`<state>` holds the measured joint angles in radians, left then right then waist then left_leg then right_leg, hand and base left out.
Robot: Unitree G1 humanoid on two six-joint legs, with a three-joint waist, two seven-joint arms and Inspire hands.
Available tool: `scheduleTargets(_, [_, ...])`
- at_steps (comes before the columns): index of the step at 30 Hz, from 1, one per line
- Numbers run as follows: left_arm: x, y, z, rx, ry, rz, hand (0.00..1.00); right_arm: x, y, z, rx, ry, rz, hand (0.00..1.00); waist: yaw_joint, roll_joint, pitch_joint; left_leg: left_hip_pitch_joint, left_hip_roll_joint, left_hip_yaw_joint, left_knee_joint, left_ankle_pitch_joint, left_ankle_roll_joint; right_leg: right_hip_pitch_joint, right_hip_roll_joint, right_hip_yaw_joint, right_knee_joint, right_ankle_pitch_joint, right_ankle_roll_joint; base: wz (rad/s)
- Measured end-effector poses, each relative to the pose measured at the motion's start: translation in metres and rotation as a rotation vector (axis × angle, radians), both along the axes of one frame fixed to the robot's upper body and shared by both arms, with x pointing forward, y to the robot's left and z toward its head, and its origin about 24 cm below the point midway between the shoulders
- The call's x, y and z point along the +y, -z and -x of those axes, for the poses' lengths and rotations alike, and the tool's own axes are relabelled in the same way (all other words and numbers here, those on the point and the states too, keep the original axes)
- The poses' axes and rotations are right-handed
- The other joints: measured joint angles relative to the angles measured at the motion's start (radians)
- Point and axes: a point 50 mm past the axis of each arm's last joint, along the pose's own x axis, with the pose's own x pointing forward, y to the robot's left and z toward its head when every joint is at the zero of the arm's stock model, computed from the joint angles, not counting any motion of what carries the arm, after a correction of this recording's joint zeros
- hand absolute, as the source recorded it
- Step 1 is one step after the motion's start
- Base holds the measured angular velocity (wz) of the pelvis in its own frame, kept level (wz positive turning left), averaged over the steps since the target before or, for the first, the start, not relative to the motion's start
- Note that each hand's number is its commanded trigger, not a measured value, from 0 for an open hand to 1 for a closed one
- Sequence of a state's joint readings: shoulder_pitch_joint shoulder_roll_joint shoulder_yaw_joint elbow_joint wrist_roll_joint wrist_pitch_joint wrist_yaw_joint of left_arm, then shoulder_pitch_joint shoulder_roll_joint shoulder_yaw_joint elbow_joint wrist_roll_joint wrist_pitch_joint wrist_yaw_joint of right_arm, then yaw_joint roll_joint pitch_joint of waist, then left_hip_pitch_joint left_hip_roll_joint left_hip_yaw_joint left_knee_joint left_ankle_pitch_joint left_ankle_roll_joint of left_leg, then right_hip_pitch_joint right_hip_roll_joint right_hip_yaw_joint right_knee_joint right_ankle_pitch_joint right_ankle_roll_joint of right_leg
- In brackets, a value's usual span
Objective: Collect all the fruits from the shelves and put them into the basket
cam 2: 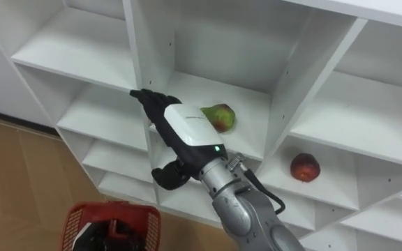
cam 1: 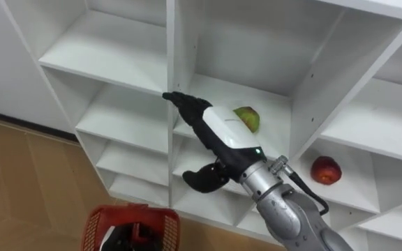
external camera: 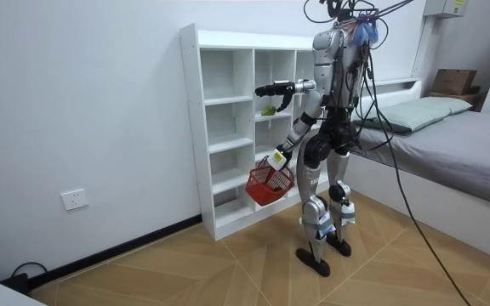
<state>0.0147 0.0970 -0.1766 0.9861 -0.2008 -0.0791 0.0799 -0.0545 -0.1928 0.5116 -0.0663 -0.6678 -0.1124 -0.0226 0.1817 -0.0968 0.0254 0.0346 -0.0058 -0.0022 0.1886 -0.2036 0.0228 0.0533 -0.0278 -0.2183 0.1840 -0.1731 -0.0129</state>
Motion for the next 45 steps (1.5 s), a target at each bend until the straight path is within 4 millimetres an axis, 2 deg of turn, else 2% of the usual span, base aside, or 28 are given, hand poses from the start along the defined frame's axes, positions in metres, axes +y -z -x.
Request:
scheduleTargets(5, [0.007,-0.001,-0.001,-0.01,-0.055,0.003,1.0,-0.009,-0.015,-0.006,-0.061,0.039,-0.025,0.0,-0.006,-0.008,-0.0051,0.014,0.0,-0.002,0.0,0.0,0.0,0.016,0.0,-0.002,-0.001,0.0,0.0,0.0])
scheduleTargets(9, [0.012,-0.002,-0.001,-0.016,-0.056,-0.009,1.0,-0.02,-0.027,-0.011,-0.136,0.102,-0.06,0.0,-0.009,-0.025,-0.0154,0.033,0.0,-0.004,-0.002,0.0,0.0,0.043,-0.001,-0.006,-0.005,0.0,0.0,0.02])
scheduleTargets(14, [0.013,-0.001,0.001,-0.007,-0.059,-0.013,1.0,-0.025,-0.033,-0.015,-0.182,0.14,-0.083,0.0,-0.01,-0.04,-0.0099,0.044,-0.001,-0.005,-0.007,-0.001,0.0,0.062,0.0,-0.009,-0.015,0.001,0.002,0.0])
scheduleTargets(20, [0.013,0.002,0.008,0.015,-0.056,-0.018,1.0,-0.03,-0.037,-0.017,-0.214,0.179,-0.121,0.0,-0.011,-0.038,-0.008,0.045,-0.002,-0.006,0.0,-0.001,0.0,0.065,0.0,-0.01,-0.015,0.002,0.003,0.0])
scheduleTargets(25, [0.015,0.002,0.011,0.027,-0.07,-0.018,1.0,-0.041,-0.021,-0.022,-0.128,0.243,-0.19,0.0,-0.012,-0.036,-0.0071,0.048,-0.003,-0.012,0.009,-0.001,0.0,0.069,-0.001,-0.019,-0.016,0.002,0.003,0.04])
scheduleTargets(27, [0.017,0.001,0.011,0.023,-0.064,-0.03,1.0,-0.051,-0.015,-0.025,-0.094,0.277,-0.19,0.0,-0.013,-0.034,-0.0057,0.047,-0.004,-0.013,0.009,-0.001,0.0,0.069,-0.002,-0.022,-0.016,0.002,0.003,0.0])
scheduleTargets(32, [0.023,-0.005,0.005,-0.023,-0.076,-0.042,1.0,-0.071,-0.016,-0.031,-0.088,0.363,-0.226,0.0,-0.016,-0.032,-0.0039,0.046,-0.003,-0.015,0.008,-0.001,0.0,0.07,-0.002,-0.028,-0.016,0.002,0.003,0.0])
scheduleTargets(38, [0.025,-0.005,0.008,-0.019,-0.068,-0.043,1.0,-0.077,-0.005,-0.031,-0.036,0.391,-0.232,0.0,-0.026,-0.036,-0.0061,0.049,-0.005,-0.017,0.009,-0.001,0.0,0.074,-0.004,-0.028,-0.016,0.002,0.003,0.0])
scheduleTargets(41, [0.025,-0.004,0.012,-0.015,-0.066,-0.043,1.0,-0.081,0.009,-0.032,0.034,0.42,-0.239,0.0,-0.029,-0.046,-0.0095,0.048,-0.006,-0.024,0.012,-0.001,0.0,0.077,-0.005,-0.03,-0.015,0.002,0.004,0.06])
scheduleTargets(45, [0.023,-0.004,0.012,-0.008,-0.042,-0.052,1.0,-0.085,0.024,-0.03,0.107,0.463,-0.226,0.0,-0.029,-0.051,-0.0094,0.043,-0.007,-0.03,0.016,-0.001,0.0,0.078,-0.004,-0.032,-0.015,0.001,0.004,0.03])
